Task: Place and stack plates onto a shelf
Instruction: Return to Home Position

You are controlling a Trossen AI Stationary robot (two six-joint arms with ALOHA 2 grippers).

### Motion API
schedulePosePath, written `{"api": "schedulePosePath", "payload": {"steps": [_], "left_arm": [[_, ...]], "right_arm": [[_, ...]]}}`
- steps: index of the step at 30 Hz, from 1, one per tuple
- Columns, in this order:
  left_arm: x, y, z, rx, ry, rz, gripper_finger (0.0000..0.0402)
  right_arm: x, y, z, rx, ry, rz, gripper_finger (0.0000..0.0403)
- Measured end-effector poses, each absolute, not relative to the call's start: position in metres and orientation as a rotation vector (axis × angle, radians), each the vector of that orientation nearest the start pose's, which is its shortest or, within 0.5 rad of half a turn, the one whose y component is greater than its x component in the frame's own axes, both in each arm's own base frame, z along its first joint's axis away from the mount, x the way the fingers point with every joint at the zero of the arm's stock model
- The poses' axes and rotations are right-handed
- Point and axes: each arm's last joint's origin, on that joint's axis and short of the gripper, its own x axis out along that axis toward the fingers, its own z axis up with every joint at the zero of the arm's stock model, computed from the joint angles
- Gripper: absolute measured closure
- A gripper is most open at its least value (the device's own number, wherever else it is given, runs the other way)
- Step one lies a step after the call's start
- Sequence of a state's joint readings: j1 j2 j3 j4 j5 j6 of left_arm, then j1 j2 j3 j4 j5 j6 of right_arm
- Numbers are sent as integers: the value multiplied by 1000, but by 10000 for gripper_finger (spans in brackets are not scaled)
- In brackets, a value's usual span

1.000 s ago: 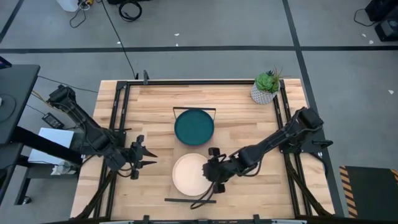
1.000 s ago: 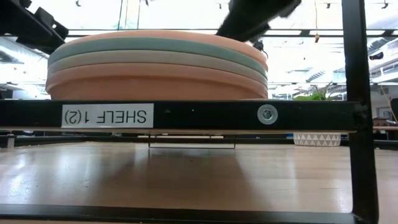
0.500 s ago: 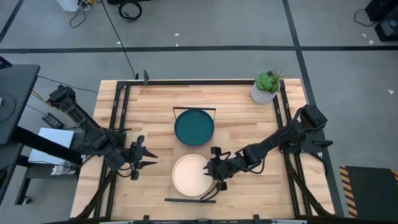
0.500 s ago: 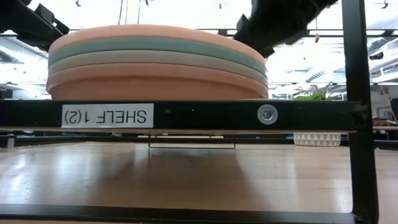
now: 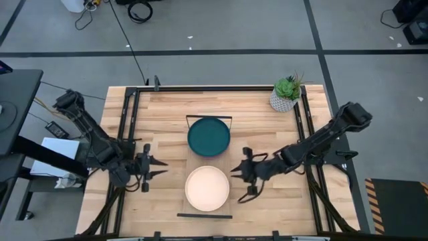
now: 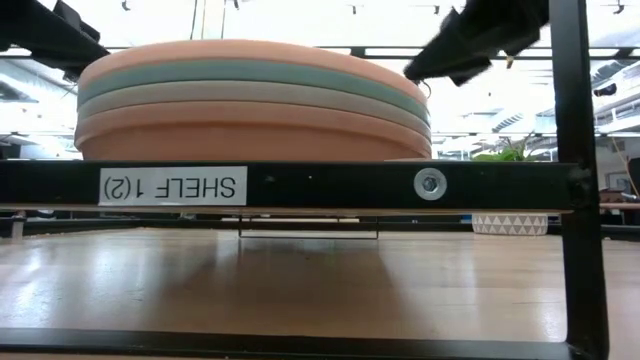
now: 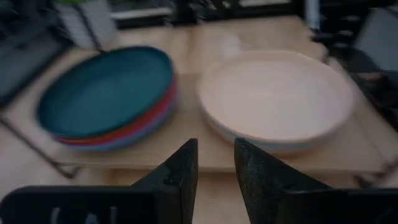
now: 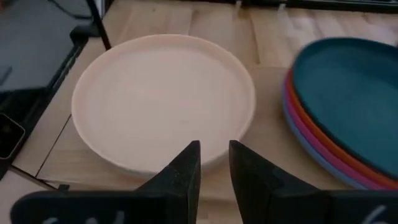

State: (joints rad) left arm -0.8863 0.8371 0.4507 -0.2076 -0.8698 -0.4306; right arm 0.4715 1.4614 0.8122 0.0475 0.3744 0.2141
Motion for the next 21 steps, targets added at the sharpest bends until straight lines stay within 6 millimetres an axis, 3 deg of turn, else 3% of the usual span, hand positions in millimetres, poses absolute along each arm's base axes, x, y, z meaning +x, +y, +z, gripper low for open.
{"api": "schedulePosePath", "payload": {"steps": [4, 13, 21], "left_arm": [[117, -114, 216, 59, 315, 145, 309], [114, -119, 214, 41, 261, 139, 376], [130, -111, 205, -56, 109, -26, 395]], "right_arm": [[250, 112, 207, 17, 490, 30, 317], [200, 83, 208, 57, 379, 18, 323], [162, 58, 216, 47, 235, -2, 326]]}}
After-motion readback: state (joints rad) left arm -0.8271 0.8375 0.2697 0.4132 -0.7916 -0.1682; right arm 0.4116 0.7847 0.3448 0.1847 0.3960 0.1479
